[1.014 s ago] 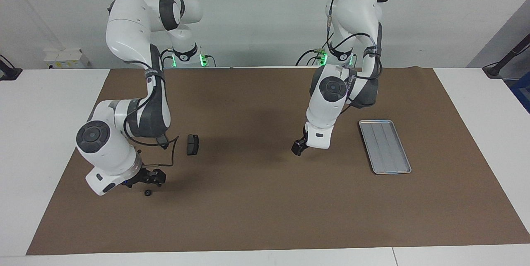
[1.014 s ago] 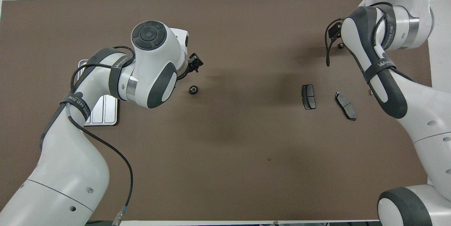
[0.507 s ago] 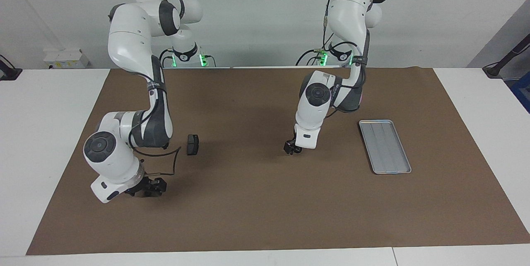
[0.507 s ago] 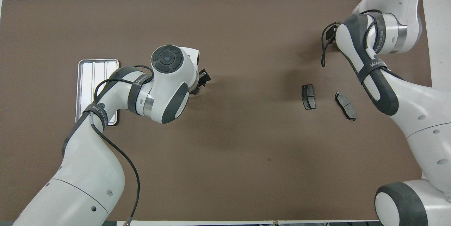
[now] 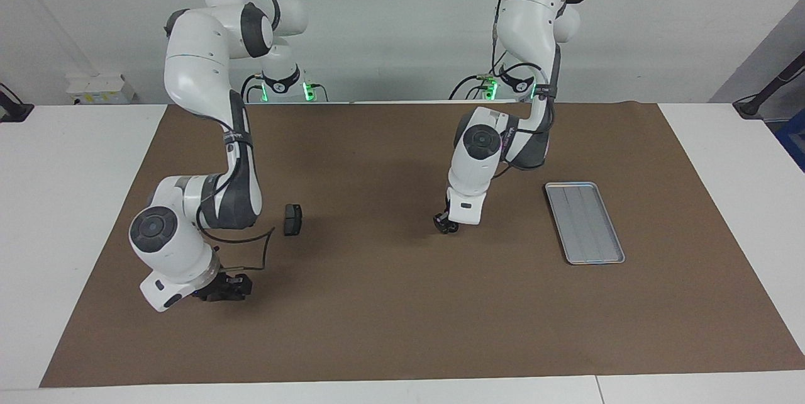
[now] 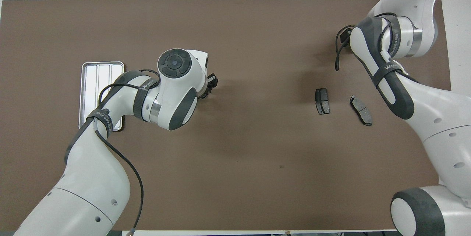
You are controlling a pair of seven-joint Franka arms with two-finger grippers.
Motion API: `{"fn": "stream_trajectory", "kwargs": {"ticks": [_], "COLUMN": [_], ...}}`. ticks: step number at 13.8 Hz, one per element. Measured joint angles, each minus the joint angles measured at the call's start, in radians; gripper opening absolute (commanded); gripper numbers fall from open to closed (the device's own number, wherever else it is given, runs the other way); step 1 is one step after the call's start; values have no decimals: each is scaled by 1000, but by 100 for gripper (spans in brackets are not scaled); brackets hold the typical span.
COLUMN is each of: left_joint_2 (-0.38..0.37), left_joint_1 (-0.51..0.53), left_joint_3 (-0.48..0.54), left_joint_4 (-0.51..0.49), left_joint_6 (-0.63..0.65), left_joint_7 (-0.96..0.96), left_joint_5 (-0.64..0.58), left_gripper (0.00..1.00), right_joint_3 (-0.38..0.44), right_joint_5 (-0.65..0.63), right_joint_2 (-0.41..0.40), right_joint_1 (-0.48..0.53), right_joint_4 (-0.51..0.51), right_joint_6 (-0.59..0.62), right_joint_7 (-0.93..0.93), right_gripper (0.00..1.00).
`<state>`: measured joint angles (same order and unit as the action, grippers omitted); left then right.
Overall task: Pick bearing gear from pile to tray
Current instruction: 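Grasp the bearing with the left gripper and lift it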
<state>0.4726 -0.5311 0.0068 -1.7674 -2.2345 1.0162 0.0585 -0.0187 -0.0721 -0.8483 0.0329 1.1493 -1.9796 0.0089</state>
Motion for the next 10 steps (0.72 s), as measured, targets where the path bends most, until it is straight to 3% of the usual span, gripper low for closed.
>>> {"fn": "stream_trajectory", "kwargs": {"ticks": [5,8,10], "left_joint_2": [-2,-21,-83], "left_joint_1": [1,5,45], "left_joint_3": [4,49,72], "left_joint_4": [1,38,29], "left_joint_6": [4,124,196], "left_joint_7": [10,-12,-108], "left_joint_5": [0,-6,-8], "left_gripper": [0,0,0], "right_joint_3": [0,0,0], "right_joint_5": [0,0,0], "right_joint_2": [0,0,0], "right_joint_1": [4,5,5], "right_joint_4": [0,0,0], "right_joint_6": [0,0,0], "right_joint_7": [0,0,-3], "right_gripper": [73,65,58]}}
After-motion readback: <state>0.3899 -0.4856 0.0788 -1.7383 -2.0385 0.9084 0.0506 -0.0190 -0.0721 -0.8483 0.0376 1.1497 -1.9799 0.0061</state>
